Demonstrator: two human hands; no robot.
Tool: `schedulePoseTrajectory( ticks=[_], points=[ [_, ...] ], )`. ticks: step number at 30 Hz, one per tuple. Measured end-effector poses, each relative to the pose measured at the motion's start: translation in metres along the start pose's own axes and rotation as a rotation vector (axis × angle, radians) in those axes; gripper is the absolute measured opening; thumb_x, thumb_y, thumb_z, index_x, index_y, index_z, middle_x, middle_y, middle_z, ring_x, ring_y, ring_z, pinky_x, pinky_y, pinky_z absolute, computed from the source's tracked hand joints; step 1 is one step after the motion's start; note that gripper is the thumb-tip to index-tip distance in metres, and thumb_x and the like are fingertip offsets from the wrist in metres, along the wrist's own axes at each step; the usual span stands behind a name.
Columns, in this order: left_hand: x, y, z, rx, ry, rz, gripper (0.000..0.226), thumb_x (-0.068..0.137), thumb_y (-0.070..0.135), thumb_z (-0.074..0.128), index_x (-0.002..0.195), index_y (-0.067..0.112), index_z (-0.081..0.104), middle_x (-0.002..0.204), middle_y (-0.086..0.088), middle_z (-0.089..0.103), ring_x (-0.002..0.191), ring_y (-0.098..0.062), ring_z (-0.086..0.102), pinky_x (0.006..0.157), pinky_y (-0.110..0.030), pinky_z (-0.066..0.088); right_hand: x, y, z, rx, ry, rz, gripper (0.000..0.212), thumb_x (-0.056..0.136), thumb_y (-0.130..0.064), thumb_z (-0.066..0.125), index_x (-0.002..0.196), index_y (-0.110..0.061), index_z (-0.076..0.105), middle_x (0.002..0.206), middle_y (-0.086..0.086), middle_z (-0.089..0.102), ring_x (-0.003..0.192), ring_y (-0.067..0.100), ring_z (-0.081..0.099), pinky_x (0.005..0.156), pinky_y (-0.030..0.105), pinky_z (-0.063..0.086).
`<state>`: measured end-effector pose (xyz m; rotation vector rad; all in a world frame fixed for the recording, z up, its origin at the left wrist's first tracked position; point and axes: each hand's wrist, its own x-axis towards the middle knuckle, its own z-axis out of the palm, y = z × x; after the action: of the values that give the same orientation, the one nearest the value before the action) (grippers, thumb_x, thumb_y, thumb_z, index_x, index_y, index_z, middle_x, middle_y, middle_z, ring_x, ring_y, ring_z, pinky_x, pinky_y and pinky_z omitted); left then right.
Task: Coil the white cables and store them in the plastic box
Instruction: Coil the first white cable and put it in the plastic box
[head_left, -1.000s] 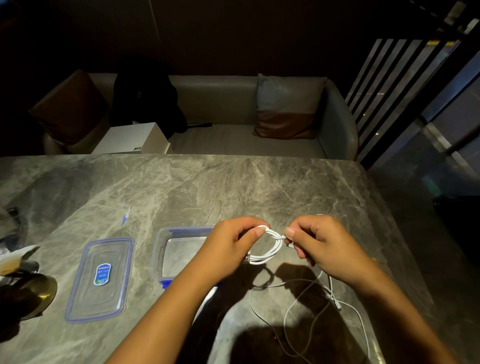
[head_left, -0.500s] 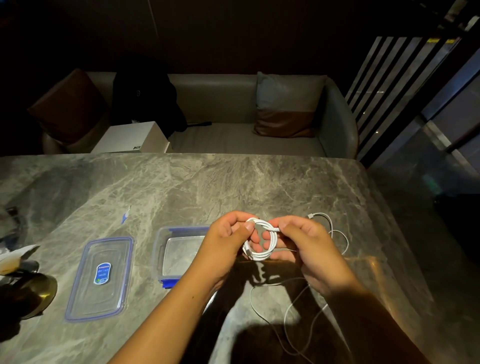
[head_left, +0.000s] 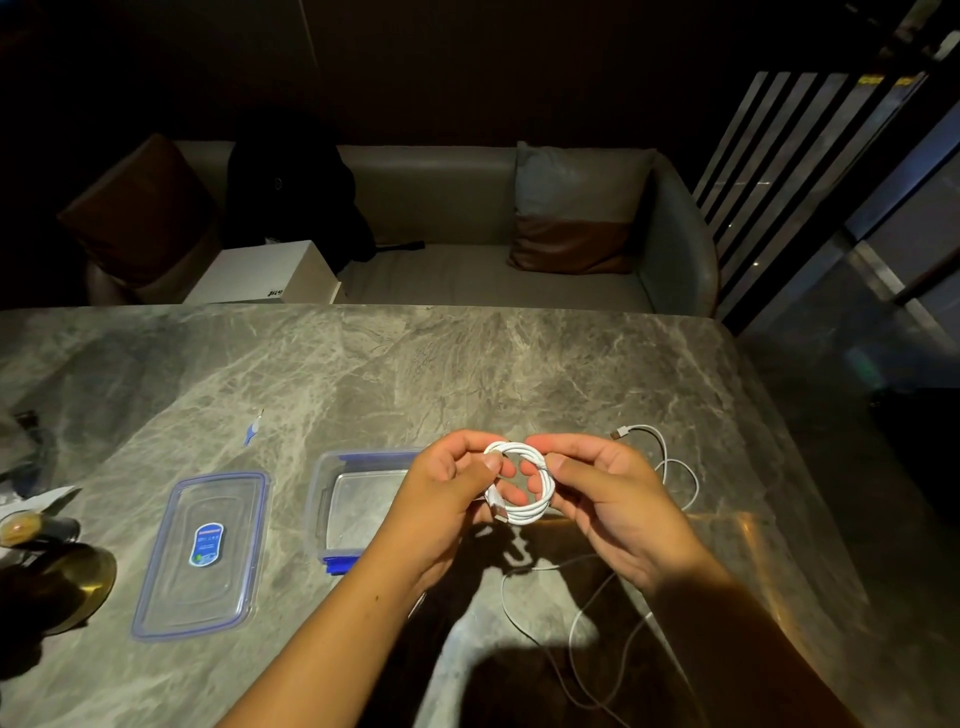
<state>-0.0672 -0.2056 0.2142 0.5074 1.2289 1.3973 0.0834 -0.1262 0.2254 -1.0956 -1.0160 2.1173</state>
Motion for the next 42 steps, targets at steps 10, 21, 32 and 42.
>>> schedulePoseTrajectory(
  ticks=[10, 21, 32, 42],
  points=[
    [0.004, 0.013, -0.009, 0.350, -0.178, 0.018, 0.013, 0.092, 0.004, 0.062, 0.105, 0.004, 0.064, 0.083, -0.016, 0.073, 0.069, -0.024, 0.069, 0.069, -0.034, 0.055, 0.002, -0.016, -0.007, -0.471, -0.136, -0.078, 0.025, 0.088, 0.002, 0.065, 0.112, -0.007, 0.065, 0.085, 0.017, 0.073, 0.076, 0.029, 0.067, 0.075, 0.036, 0.053],
    [0.009, 0.027, -0.004, 0.574, -0.253, 0.094, 0.013, 0.087, 0.012, 0.072, 0.100, 0.012, 0.069, 0.066, -0.006, 0.067, 0.061, -0.013, 0.063, 0.061, -0.028, 0.048, 0.007, -0.025, -0.005, -0.518, -0.115, -0.130, 0.034, 0.083, -0.020, 0.076, 0.115, -0.019, 0.063, 0.079, 0.029, 0.070, 0.071, 0.032, 0.062, 0.072, 0.042, 0.049],
    [0.014, 0.010, -0.004, 0.476, 0.067, 0.144, 0.009, 0.093, 0.011, 0.064, 0.091, 0.015, 0.072, 0.059, -0.005, 0.065, 0.054, -0.013, 0.057, 0.059, -0.032, 0.048, 0.001, -0.010, 0.000, -0.248, -0.063, -0.031, 0.029, 0.096, -0.032, 0.055, 0.107, -0.009, 0.068, 0.096, 0.013, 0.075, 0.083, 0.022, 0.072, 0.066, 0.029, 0.057],
    [0.010, 0.004, -0.001, 0.287, 0.148, 0.110, 0.007, 0.094, 0.001, 0.057, 0.101, 0.001, 0.060, 0.063, -0.011, 0.066, 0.054, -0.015, 0.064, 0.050, -0.028, 0.051, 0.000, 0.015, 0.006, -0.255, -0.073, -0.010, 0.030, 0.091, -0.014, 0.068, 0.119, -0.019, 0.060, 0.109, 0.022, 0.072, 0.085, 0.030, 0.073, 0.073, 0.034, 0.059]
  ],
)
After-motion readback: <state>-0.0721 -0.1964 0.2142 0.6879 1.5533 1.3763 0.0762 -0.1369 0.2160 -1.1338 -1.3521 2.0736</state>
